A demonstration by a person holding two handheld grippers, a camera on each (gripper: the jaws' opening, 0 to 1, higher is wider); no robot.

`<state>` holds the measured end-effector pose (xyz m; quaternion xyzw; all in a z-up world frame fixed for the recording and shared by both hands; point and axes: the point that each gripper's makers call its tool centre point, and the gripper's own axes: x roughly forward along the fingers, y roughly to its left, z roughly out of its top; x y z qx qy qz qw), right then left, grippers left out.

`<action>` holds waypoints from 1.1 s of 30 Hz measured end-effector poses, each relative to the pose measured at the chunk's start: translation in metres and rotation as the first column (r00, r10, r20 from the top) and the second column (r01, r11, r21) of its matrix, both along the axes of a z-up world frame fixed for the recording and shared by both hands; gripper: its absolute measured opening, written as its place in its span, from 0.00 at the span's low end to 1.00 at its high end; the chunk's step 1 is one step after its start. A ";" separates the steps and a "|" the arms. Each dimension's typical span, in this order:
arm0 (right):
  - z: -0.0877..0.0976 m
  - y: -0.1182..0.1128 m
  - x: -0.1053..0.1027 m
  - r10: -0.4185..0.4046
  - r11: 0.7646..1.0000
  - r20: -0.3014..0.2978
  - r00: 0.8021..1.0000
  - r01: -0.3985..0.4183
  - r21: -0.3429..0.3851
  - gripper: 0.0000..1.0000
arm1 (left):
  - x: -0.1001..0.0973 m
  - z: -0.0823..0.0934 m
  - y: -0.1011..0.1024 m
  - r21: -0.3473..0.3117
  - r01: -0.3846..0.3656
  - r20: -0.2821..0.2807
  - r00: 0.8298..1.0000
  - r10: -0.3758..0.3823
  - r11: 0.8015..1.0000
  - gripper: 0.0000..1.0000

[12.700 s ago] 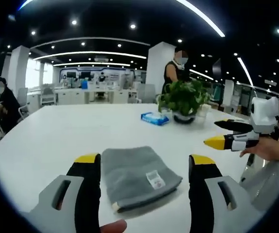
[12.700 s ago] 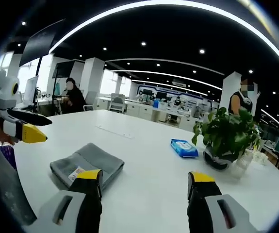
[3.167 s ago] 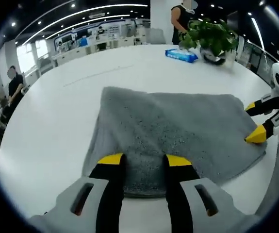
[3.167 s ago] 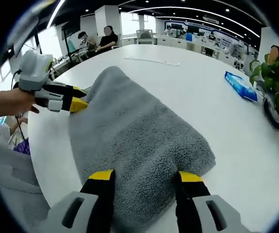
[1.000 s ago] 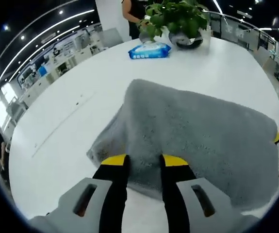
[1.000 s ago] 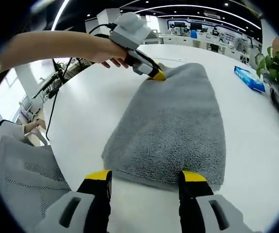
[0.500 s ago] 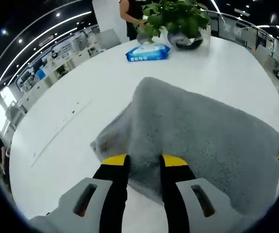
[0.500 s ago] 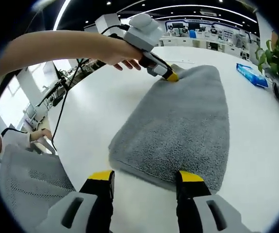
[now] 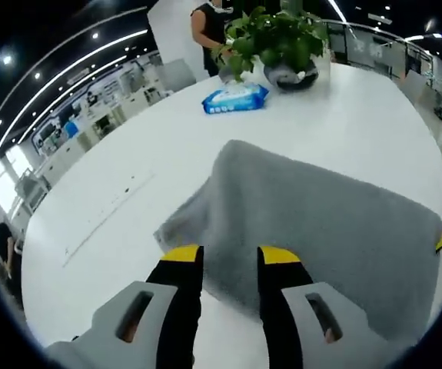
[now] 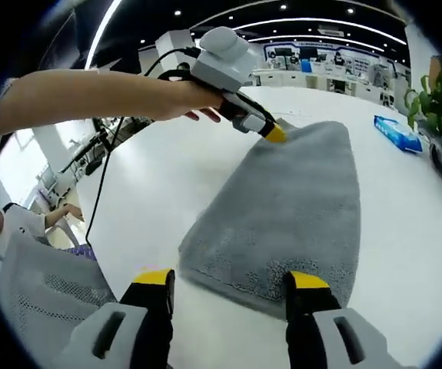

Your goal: Open the folded towel by lifting each exposed corner and separating the folded layers until the towel lies flat within the target outline without major curled edges

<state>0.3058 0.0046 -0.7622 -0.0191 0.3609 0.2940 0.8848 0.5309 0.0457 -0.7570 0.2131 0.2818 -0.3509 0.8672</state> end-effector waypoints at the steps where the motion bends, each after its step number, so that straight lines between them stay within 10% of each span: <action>1: 0.005 0.000 0.003 -0.008 1.000 0.017 1.000 0.008 -0.003 0.56 | -0.004 0.003 0.000 -0.003 0.013 0.007 1.000 -0.013 1.000 0.27; 8: 0.037 0.024 0.008 0.053 0.999 0.100 0.994 -0.052 -0.006 0.48 | -0.036 0.030 0.018 -0.088 -0.035 0.042 0.998 0.039 0.996 0.27; 14: 0.027 0.045 -0.001 0.134 0.991 0.076 0.988 -0.132 -0.027 0.47 | -0.069 0.049 0.035 -0.201 -0.079 0.054 0.994 0.092 0.976 0.25; 24: -0.003 0.052 -0.011 0.235 0.968 0.029 0.972 -0.231 -0.096 0.40 | -0.131 0.070 0.061 -0.402 -0.243 0.042 0.958 0.283 0.883 0.26; 33: -0.011 0.052 -0.017 0.279 0.956 0.001 0.960 -0.278 -0.096 0.36 | -0.182 0.045 0.084 -0.436 -0.392 -0.022 0.905 0.425 0.811 0.27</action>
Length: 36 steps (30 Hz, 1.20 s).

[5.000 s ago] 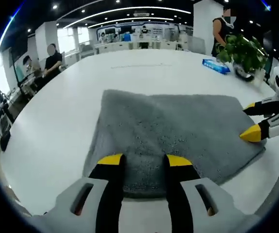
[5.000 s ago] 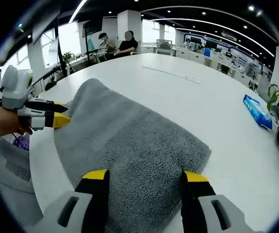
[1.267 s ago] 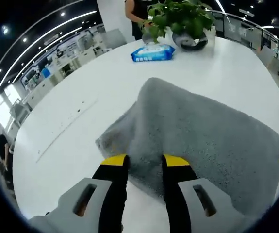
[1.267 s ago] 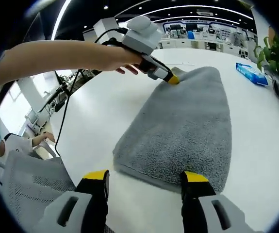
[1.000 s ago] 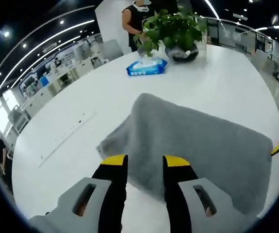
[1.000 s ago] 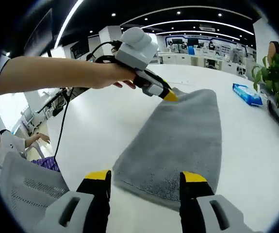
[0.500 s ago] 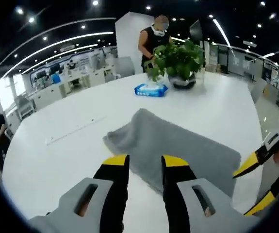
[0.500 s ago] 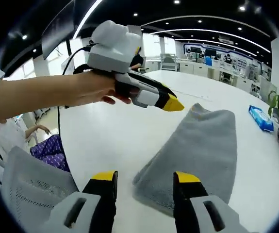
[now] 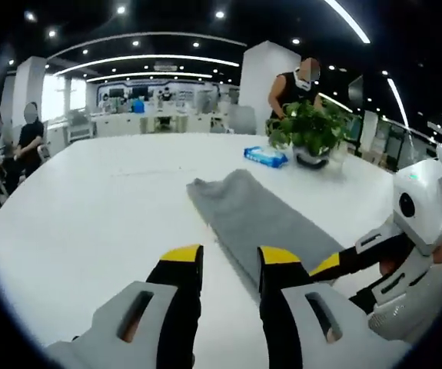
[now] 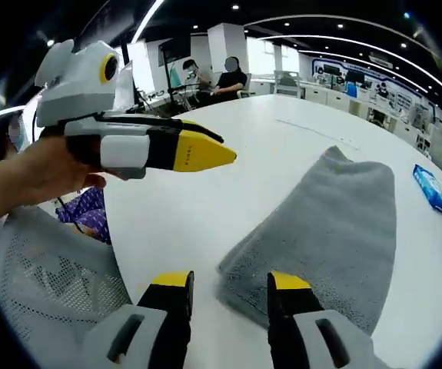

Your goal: Open the folded towel by lifting each exposed corner and separating the folded layers until the towel lies flat within the target outline without major curled edges

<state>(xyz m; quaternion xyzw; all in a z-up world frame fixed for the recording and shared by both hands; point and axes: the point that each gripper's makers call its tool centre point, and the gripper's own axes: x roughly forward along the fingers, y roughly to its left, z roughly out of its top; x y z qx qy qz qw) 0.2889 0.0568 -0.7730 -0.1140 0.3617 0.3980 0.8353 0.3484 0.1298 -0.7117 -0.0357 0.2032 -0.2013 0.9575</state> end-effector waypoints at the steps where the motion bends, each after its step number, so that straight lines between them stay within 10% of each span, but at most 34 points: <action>1: 0.000 0.001 0.000 0.004 1.000 0.002 1.000 -0.004 0.000 0.36 | -0.001 -0.001 0.000 -0.001 -0.002 0.000 1.000 0.002 1.000 0.27; 16: -0.027 0.005 0.013 0.036 0.997 0.077 0.996 -0.031 -0.076 0.23 | -0.014 -0.008 -0.005 0.046 0.015 -0.012 1.000 -0.015 0.999 0.26; 36: -0.006 -0.004 0.019 0.028 1.000 0.070 0.997 -0.028 -0.006 0.00 | -0.016 -0.024 -0.009 0.157 0.062 -0.059 0.997 -0.053 0.986 0.26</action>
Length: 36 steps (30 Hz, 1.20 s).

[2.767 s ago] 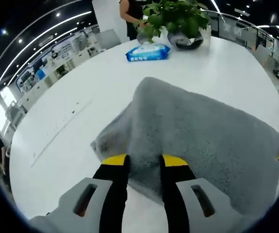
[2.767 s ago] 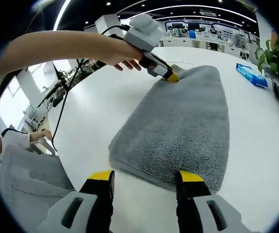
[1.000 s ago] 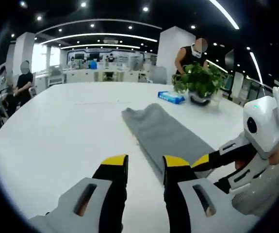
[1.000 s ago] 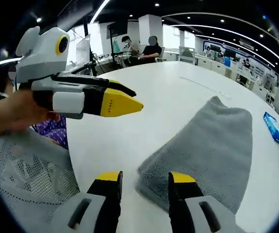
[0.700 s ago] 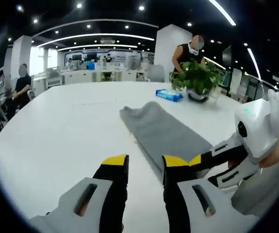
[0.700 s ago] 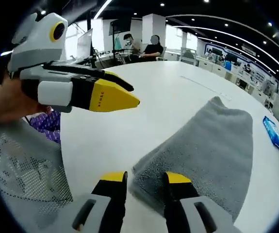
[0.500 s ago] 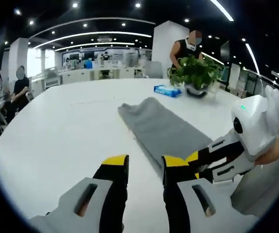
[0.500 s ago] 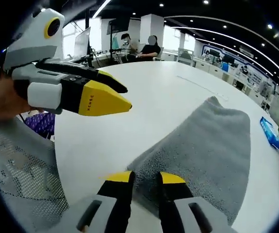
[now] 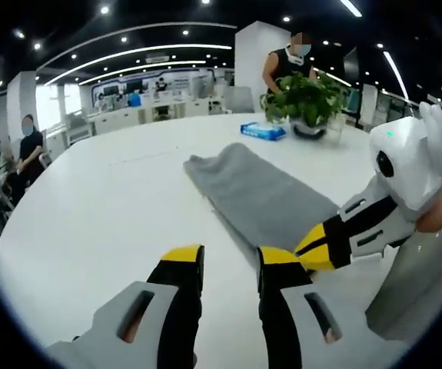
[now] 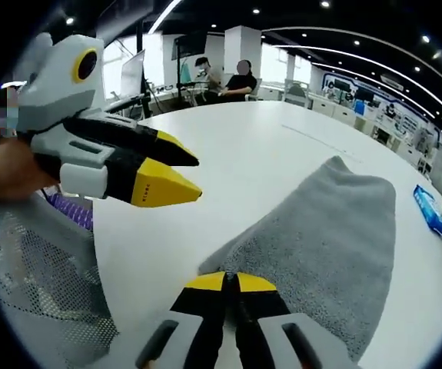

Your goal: Open the folded towel by lifting each exposed corner and separating the folded layers until the towel lies flat within the target outline without major curled edges

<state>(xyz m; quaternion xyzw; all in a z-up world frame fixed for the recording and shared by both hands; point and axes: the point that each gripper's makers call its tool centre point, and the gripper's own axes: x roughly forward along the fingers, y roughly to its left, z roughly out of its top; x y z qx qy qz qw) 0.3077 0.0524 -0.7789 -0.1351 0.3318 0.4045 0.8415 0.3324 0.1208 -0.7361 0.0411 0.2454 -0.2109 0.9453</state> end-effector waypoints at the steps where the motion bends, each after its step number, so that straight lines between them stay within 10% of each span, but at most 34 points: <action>1: 0.002 -0.001 0.001 -0.006 1.000 -0.005 1.000 0.006 0.011 0.00 | 0.001 -0.002 -0.001 0.005 0.004 -0.006 1.000 -0.004 1.000 0.26; 14: 0.034 -0.028 0.017 -0.136 0.972 -0.083 0.987 0.150 0.180 0.00 | 0.001 -0.034 -0.044 0.029 0.050 -0.098 0.994 -0.047 0.998 0.25; 20: 0.038 -0.044 0.021 -0.171 0.965 -0.083 0.982 0.184 0.187 0.00 | 0.003 -0.037 -0.063 0.067 0.116 -0.057 0.992 -0.113 0.991 0.25; 28: 0.044 -0.072 0.032 -0.252 0.938 -0.095 0.963 0.267 0.219 0.00 | 0.001 -0.065 -0.065 0.132 0.158 -0.107 0.984 -0.144 0.979 0.22; 36: 0.043 -0.107 0.040 -0.327 0.915 -0.085 0.941 0.338 0.219 0.00 | 0.002 -0.063 -0.065 0.064 0.133 -0.101 0.987 -0.126 0.989 0.21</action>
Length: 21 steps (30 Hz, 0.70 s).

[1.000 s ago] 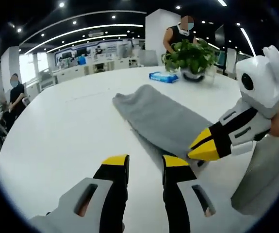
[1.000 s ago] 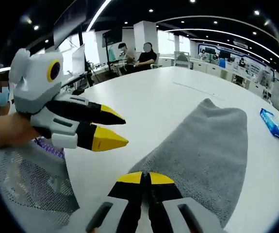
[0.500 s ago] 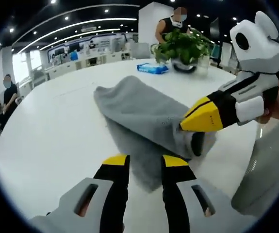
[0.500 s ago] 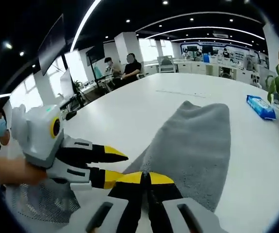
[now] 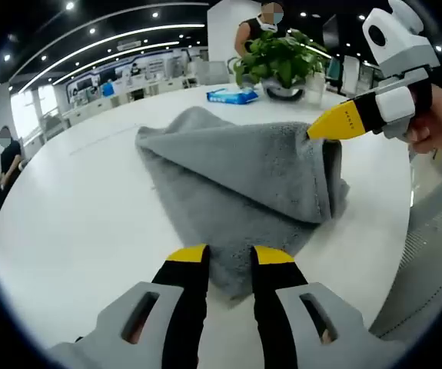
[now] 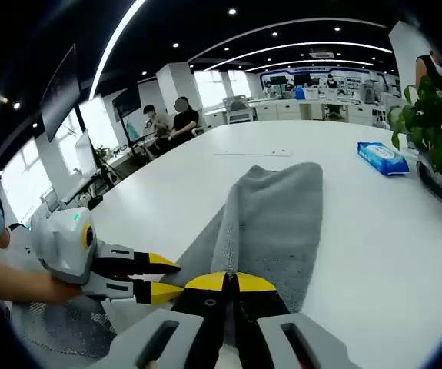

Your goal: Open the folded towel by lifting each exposed corner and separating the folded layers until the towel lies flat within the target outline without major curled edges

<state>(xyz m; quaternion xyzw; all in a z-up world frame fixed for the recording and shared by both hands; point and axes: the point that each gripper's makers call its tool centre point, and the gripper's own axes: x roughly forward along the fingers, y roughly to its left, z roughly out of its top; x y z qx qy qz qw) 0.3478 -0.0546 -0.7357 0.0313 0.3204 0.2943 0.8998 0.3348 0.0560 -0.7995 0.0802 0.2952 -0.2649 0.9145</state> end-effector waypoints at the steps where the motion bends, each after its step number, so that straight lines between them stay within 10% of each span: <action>1: -0.001 -0.004 0.001 -0.015 1.000 -0.005 1.000 0.015 0.007 0.00 | -0.001 0.000 0.000 -0.007 0.001 0.001 1.000 -0.001 1.000 0.21; 21: -0.035 -0.072 0.003 -0.240 0.970 -0.106 0.965 0.236 -0.055 0.00 | -0.001 0.000 -0.001 -0.035 0.012 0.027 1.000 -0.011 0.999 0.21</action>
